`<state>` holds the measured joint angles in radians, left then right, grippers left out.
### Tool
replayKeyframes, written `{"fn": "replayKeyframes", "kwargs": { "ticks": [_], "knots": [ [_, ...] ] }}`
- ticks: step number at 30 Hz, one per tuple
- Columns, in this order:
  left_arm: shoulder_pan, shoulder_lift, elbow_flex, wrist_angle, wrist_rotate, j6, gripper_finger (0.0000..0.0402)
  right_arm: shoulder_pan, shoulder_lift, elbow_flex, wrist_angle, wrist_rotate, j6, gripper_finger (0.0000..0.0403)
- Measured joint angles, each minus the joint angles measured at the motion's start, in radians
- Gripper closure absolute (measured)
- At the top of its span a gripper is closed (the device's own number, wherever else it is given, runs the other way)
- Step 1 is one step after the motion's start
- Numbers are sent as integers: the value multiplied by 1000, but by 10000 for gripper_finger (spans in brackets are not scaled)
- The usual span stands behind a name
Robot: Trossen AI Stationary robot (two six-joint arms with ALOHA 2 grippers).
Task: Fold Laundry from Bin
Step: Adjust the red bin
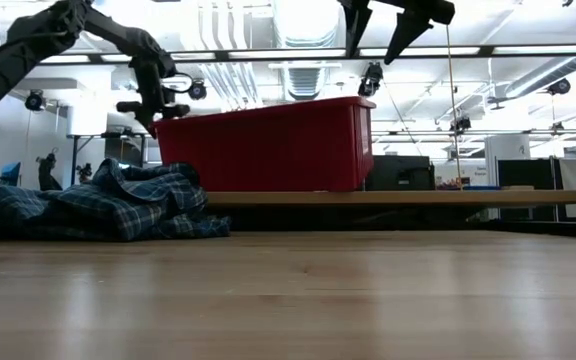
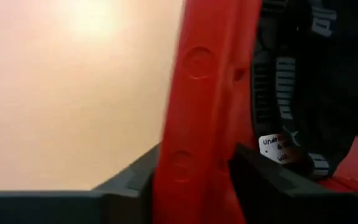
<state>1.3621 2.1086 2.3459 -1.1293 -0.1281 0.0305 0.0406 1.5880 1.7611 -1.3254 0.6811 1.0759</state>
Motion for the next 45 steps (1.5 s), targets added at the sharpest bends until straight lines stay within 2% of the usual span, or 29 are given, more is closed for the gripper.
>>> {"fn": "replayKeyframes", "kwargs": {
  "ticks": [4,8,15,24,40,45],
  "knots": [
    [0,-14,2,-38,45,-38,315,0,0,0,1,0,-13,81],
    [-14,-46,-4,-81,83,-77,322,0,0,0,1,0,-14,81],
    [-73,-120,-5,-147,86,-46,297,0,0,0,2,1,-51,81],
    [-169,-153,-4,-268,8,-126,310,1,0,0,7,1,-93,81],
    [-183,-163,-4,-373,13,-133,294,3,0,0,7,1,-126,81],
    [-183,-164,-4,-409,10,-129,270,3,0,0,7,1,-126,81]
  ]
}}
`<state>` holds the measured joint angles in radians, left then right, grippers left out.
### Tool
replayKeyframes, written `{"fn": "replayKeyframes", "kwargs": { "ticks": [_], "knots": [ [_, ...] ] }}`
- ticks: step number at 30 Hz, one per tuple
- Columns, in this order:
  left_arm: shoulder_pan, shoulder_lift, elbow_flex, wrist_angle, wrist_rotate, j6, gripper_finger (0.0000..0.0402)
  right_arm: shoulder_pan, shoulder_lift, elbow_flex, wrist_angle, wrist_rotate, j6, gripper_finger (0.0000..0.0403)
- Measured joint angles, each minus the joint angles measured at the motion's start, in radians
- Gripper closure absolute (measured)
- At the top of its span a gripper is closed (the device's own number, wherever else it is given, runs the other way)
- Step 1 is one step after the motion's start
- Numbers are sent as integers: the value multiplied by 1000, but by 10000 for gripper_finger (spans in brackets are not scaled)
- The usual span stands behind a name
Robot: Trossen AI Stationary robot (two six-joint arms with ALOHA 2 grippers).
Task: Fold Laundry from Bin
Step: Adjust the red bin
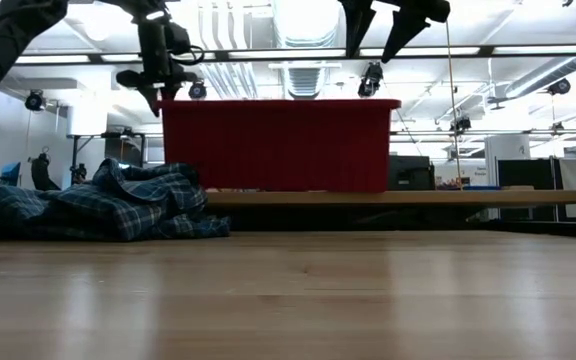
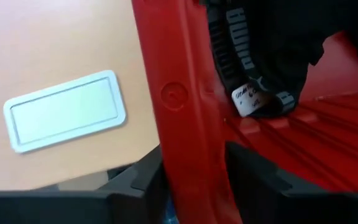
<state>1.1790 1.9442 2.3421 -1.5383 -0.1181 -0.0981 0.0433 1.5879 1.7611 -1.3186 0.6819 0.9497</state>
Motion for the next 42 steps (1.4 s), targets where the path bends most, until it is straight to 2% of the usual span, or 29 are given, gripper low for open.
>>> {"fn": "replayKeyframes", "kwargs": {
  "ticks": [8,11,20,26,32,42],
  "knots": [
    [0,-2,0,-3,-6,-18,198,0,0,0,0,0,-8,81],
    [0,-4,6,20,-37,-21,175,0,0,0,0,0,-8,81],
    [14,-32,8,153,-62,-43,149,-7,0,0,0,0,-22,80],
    [17,13,1,204,-118,-53,158,-10,0,0,0,0,-18,80],
    [8,60,1,153,-31,-52,182,-10,0,0,1,0,-7,81],
    [-36,50,0,66,-24,-56,281,-8,0,0,0,-8,3,81]
  ]
}}
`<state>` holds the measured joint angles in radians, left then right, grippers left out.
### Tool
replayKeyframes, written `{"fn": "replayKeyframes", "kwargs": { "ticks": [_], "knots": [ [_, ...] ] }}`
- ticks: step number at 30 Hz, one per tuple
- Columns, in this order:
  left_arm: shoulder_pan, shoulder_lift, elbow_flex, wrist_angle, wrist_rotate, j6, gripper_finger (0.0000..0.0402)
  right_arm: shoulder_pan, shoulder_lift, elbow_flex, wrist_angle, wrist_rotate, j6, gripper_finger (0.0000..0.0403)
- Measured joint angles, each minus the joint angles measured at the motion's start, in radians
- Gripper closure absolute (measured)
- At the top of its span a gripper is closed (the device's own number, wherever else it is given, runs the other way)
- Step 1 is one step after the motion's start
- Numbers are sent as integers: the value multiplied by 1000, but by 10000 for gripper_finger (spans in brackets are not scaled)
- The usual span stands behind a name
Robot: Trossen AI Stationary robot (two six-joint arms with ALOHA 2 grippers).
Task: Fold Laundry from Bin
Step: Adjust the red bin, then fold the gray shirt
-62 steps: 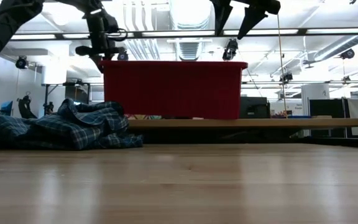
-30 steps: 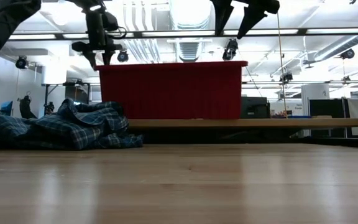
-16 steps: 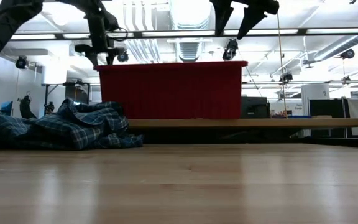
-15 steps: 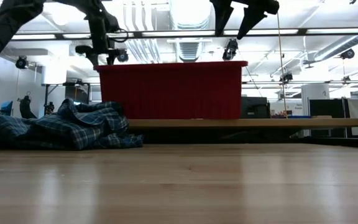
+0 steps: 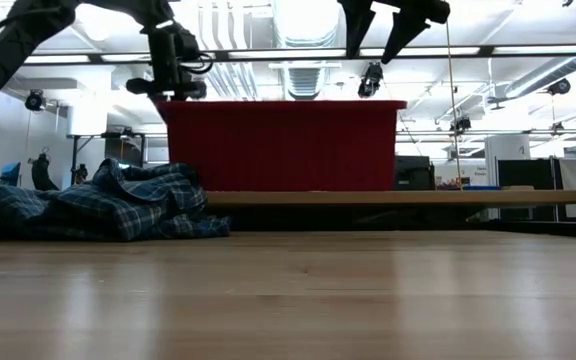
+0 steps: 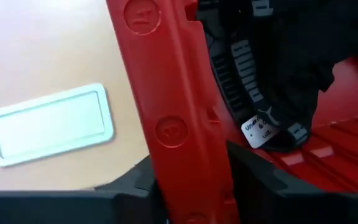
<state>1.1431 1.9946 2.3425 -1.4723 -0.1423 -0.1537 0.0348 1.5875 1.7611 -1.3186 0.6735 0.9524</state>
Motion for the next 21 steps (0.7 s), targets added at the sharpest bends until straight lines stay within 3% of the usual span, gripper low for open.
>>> {"fn": "replayKeyframes", "kwargs": {
  "ticks": [3,6,15,21],
  "knots": [
    [-10,-7,0,-32,8,-17,288,0,-2,0,-1,-1,-1,80],
    [-16,-22,0,-37,10,-1,270,0,-3,0,-3,-1,-2,80],
    [-17,-127,1,-20,-29,-3,141,0,-3,0,-7,-29,-102,80],
    [-37,-235,13,8,-27,-15,83,-4,-3,3,48,34,-208,81]
  ]
}}
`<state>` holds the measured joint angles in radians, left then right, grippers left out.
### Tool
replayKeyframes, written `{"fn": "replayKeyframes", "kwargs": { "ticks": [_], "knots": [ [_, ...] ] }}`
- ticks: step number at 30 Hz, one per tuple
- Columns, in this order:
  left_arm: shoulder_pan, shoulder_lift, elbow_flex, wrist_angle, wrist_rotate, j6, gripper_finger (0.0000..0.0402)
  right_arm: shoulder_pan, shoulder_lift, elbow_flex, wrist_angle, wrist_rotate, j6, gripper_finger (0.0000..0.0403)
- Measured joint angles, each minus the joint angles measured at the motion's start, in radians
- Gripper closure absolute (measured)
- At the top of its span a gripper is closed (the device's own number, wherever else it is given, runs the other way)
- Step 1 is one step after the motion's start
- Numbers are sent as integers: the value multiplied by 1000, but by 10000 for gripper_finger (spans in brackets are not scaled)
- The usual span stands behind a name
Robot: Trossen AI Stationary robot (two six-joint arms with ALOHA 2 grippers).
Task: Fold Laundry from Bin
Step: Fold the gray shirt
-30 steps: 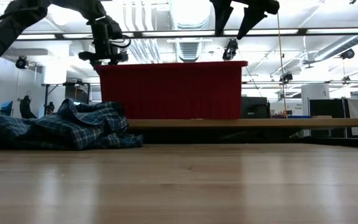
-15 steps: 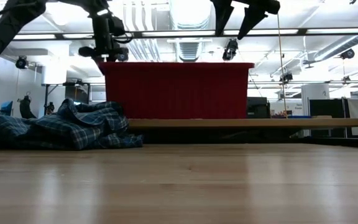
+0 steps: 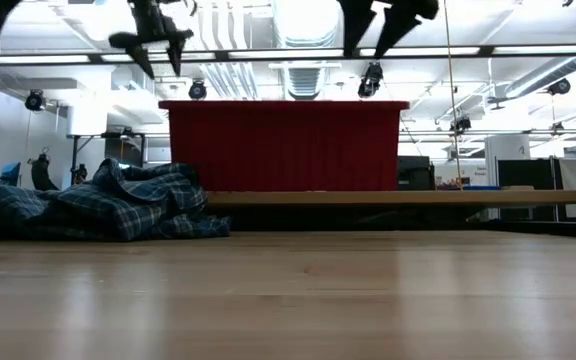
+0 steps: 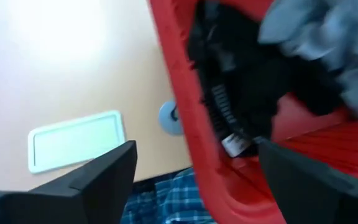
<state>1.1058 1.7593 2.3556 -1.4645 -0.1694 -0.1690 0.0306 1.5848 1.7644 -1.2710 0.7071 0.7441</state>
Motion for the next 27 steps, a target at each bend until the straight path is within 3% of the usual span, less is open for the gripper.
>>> {"fn": "replayKeyframes", "kwargs": {
  "ticks": [7,13,16,22,27],
  "knots": [
    [-68,-150,-1,76,27,-1,75,-167,1,145,342,-160,-265,81],
    [-149,-224,-2,163,30,17,75,-418,9,253,659,-377,-365,81],
    [-197,-237,-2,203,30,53,75,-536,81,344,671,-443,-362,81],
    [-296,-252,-2,268,32,156,75,-670,356,592,561,-513,-352,81],
    [-326,-244,-12,266,31,194,75,-775,436,538,636,-548,-291,81]
  ]
}}
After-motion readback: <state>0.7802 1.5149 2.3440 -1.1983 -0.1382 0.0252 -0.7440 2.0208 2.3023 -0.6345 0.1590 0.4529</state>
